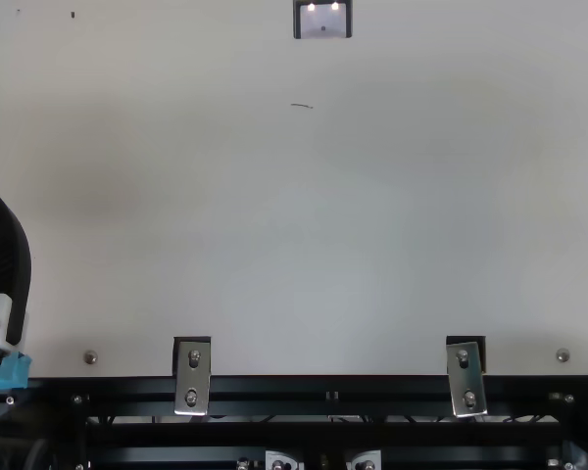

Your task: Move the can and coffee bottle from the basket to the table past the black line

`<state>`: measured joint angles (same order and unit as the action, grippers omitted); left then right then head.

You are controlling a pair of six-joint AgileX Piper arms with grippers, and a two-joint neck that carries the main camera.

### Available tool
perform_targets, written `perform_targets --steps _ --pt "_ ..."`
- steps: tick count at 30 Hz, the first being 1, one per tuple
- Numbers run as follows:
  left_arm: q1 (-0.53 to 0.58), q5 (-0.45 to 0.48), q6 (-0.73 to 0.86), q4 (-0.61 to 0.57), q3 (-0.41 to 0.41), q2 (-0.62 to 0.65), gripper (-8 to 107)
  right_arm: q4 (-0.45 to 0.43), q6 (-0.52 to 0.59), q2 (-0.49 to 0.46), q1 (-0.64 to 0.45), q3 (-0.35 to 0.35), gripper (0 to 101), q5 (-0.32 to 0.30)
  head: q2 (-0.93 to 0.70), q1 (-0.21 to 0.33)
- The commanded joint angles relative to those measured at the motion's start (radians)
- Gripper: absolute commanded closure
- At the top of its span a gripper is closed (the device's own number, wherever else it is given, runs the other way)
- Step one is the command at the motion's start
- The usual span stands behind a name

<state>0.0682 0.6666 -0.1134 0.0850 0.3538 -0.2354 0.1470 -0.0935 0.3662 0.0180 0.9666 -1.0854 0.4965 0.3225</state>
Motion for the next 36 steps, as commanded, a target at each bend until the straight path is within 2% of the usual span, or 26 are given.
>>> perform_targets --steps 1,9,19,27,36 --pt "0.0 0.0 0.0 0.0 0.0 0.0 9 0.039 -0.035 0.011 0.023 0.015 0 -0.043 -0.018 0.02" --pt "0.0 0.0 0.0 0.0 0.0 0.0 9 0.163 -0.155 0.032 0.091 0.051 0 -0.135 -0.018 0.02" --pt "0.0 0.0 0.0 0.0 0.0 0.0 9 0.324 -0.314 0.029 0.172 0.053 0 -0.124 -0.018 0.02" --pt "0.0 0.0 0.0 0.0 0.0 0.0 9 0.434 -0.327 0.026 0.208 0.042 0 -0.093 -0.018 0.02" --pt "0.0 0.0 0.0 0.0 0.0 0.0 9 0.444 -0.326 0.025 0.208 0.039 0 -0.085 -0.018 0.02"
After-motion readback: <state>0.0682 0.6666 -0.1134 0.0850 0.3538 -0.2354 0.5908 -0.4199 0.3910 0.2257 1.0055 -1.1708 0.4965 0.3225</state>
